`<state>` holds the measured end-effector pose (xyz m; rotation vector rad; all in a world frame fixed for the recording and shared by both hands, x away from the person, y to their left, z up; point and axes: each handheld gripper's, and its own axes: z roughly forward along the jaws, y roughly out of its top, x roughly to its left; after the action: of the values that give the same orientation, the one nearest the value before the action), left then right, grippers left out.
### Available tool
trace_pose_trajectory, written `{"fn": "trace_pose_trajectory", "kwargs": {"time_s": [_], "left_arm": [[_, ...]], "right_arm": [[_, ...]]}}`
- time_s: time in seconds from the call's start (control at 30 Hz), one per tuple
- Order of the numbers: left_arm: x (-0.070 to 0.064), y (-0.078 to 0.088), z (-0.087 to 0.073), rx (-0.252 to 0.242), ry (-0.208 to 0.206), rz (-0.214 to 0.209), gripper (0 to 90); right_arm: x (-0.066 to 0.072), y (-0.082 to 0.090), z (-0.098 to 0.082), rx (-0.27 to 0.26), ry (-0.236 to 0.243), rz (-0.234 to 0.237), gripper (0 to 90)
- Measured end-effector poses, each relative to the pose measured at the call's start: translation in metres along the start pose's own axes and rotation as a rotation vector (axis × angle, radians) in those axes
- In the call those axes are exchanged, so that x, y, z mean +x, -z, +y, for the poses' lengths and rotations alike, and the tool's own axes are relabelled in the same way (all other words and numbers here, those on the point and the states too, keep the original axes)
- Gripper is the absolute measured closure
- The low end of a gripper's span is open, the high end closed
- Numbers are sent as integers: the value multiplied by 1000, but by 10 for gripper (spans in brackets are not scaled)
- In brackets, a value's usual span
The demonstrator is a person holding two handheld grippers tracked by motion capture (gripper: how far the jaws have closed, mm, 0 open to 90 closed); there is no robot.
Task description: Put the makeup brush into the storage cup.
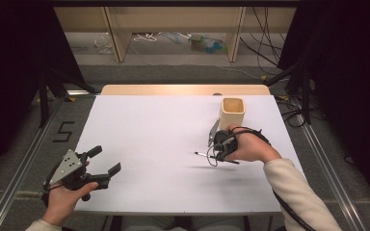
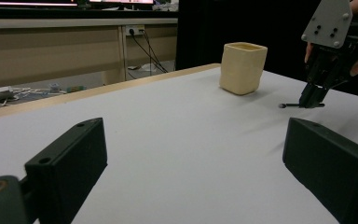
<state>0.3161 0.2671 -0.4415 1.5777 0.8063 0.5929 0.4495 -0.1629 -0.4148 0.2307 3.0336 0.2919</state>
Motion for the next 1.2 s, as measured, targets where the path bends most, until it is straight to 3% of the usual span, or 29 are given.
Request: {"fn": "trace_pose_trajectory", "kwargs": {"time_s": [0.13,0.17,0.4,1.2], "left_arm": [[0,0,0,0,0,0,60],[0,0,0,0,0,0,60],[0,0,0,1,0,1,61],[0,0,0,0,-1,3,63]], "right_arm": [[-2,1,-1,-18,22,-6,845],[0,2,-1,-17,-3,-4,845],[3,2,-1,-42,-31,-3,845],[6,6,-8,-162,-79,-25,845]]}}
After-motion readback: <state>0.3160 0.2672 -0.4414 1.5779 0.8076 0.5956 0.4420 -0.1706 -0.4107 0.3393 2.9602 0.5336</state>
